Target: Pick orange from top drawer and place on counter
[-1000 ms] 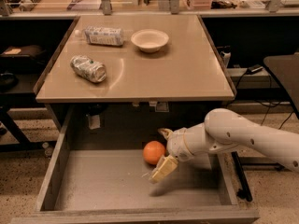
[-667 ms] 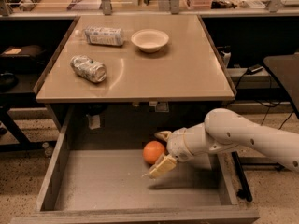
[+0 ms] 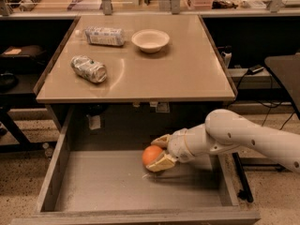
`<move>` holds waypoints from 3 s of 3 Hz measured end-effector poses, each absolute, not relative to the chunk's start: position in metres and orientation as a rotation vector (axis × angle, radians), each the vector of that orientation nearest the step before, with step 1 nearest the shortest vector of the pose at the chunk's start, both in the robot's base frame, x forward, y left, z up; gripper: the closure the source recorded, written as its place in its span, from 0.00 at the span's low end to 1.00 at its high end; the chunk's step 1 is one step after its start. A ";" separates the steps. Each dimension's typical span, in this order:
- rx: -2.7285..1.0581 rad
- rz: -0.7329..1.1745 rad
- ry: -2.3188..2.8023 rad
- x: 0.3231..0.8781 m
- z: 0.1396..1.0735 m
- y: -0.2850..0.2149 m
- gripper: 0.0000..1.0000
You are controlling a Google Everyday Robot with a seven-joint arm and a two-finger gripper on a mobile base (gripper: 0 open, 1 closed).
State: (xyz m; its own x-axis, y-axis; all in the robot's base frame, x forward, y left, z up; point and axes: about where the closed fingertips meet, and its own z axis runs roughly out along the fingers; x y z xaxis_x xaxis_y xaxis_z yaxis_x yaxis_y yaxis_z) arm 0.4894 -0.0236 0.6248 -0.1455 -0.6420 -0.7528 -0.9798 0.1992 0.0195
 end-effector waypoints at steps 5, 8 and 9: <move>-1.489 0.615 1.815 0.490 0.678 -0.029 1.00; -1.492 0.364 1.659 0.498 0.870 -0.095 1.00; -1.492 0.364 1.659 0.498 0.870 -0.095 1.00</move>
Offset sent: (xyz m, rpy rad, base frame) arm 0.0000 0.0000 0.0000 0.0000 0.0000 0.0000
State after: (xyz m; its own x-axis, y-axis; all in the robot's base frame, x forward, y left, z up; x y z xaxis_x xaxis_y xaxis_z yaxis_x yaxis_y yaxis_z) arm 0.4978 -0.0950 0.8696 0.0766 -0.6681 -0.7401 -0.9167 0.2447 -0.3158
